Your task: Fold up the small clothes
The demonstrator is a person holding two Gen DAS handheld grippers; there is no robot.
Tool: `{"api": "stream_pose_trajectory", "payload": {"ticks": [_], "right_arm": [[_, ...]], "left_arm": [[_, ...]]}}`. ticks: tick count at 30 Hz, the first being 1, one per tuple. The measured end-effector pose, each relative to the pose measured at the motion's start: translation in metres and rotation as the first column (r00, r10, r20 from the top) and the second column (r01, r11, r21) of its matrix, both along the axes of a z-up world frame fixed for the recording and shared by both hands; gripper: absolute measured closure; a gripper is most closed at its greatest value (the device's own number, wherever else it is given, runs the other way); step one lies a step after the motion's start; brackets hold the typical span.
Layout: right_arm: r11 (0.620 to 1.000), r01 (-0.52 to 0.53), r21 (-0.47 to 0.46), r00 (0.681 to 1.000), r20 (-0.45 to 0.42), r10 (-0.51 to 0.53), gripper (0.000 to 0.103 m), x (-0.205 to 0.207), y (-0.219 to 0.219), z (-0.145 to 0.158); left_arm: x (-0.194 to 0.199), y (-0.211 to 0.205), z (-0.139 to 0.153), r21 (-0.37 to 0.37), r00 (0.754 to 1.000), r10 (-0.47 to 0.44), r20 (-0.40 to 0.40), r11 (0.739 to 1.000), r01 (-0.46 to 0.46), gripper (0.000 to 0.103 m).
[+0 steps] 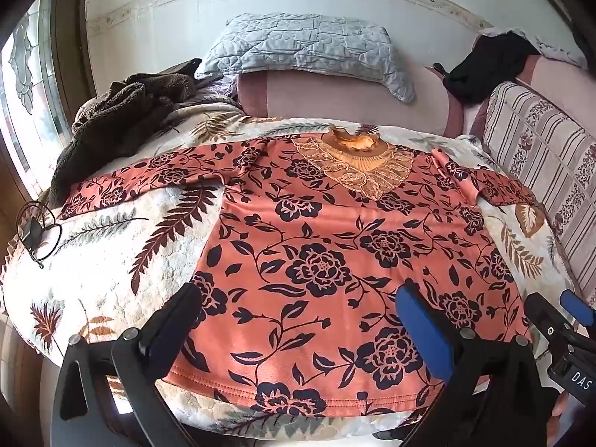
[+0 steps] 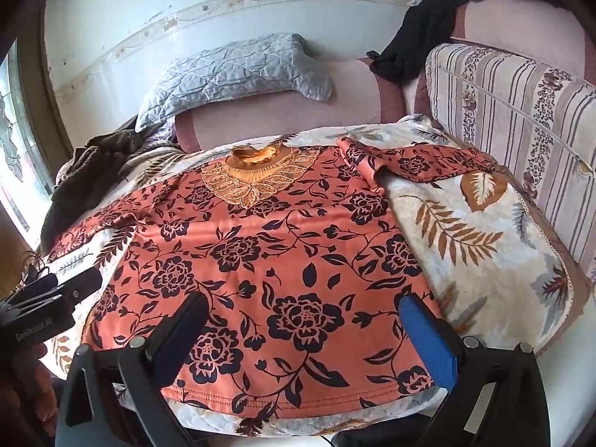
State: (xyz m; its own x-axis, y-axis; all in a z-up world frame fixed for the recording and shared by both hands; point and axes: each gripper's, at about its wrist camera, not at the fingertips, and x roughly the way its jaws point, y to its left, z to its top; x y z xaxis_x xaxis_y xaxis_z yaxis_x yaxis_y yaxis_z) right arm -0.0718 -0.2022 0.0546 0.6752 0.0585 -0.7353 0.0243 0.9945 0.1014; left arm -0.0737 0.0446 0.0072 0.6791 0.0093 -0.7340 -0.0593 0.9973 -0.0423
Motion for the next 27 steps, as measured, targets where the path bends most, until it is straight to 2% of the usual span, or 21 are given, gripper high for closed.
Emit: {"api": "stream_pose_trajectory", "payload": {"ticks": [27], "right_arm": [[1.000,-0.004,-0.002,1.000,0.001,0.004,0.000,0.012,0.006,-0.004]], "left_arm": [[0.010,0.001,-0.007,-0.012,1.000,-0.004,-0.016,1.000,0.004,0.000]]}}
